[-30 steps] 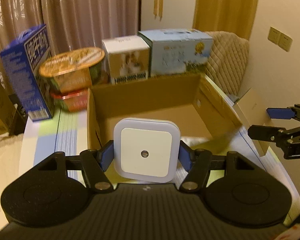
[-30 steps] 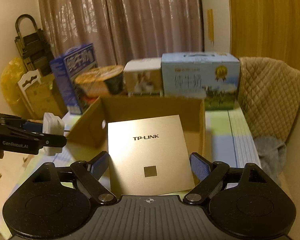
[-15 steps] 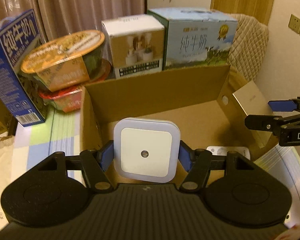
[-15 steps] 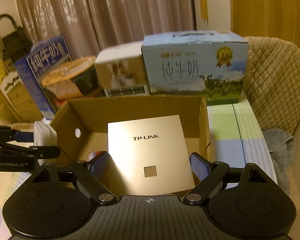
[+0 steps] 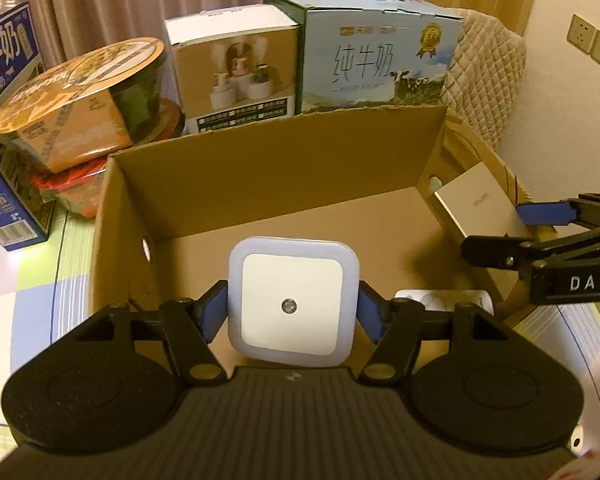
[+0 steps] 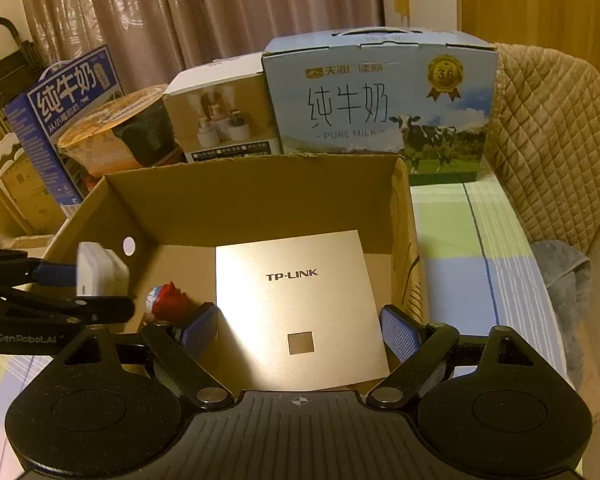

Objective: Organize rigid objects
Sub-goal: 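Release the night light with the left gripper while the right gripper releases the panel in the box, then withdraw both grippers from the box back over the table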

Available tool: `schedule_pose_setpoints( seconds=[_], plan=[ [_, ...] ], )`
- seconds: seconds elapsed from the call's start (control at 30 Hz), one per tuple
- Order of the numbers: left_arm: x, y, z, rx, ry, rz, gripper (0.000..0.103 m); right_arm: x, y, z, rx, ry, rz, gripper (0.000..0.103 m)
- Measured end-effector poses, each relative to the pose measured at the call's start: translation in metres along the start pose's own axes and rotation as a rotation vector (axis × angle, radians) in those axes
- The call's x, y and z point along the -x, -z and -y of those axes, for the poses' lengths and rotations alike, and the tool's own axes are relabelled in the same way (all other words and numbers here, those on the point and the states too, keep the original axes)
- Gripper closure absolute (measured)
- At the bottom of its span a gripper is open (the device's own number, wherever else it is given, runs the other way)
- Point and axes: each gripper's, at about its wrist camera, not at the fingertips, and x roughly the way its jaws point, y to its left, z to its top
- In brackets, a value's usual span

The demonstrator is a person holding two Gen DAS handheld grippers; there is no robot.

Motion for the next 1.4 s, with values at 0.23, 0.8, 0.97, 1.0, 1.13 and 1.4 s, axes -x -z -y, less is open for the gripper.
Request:
schedule_pose_setpoints(
  seconds=[0.23,0.8,0.97,1.0,1.13,1.4],
  plan=[
    [0.020,-0.004,-0.002,0.018,-0.022,0.060,0.026,0.003,-0.002,0.001,0.001,0.005,0.010,0.018],
    [0.071,0.020,-0.007,0.064,-0.034,0.106,0.026,0.046,-0.004,-0.005,-0.021,-0.032,0.077,0.015],
    [0.109,0.036,0.001,0.092,-0.039,0.136,0.026,0.094,0.005,-0.011,-0.033,-0.030,0.105,0.015],
    [0.117,0.040,0.003,0.093,-0.042,0.141,0.026,0.103,0.009,-0.012,-0.031,-0.029,0.109,0.015],
    [0.150,0.060,0.012,0.101,-0.048,0.160,0.023,0.144,0.029,-0.017,-0.027,-0.026,0.145,0.014],
    [0.209,0.108,0.029,0.144,-0.093,0.165,0.020,0.214,0.091,-0.021,-0.044,0.010,0.174,0.014]
  ],
)
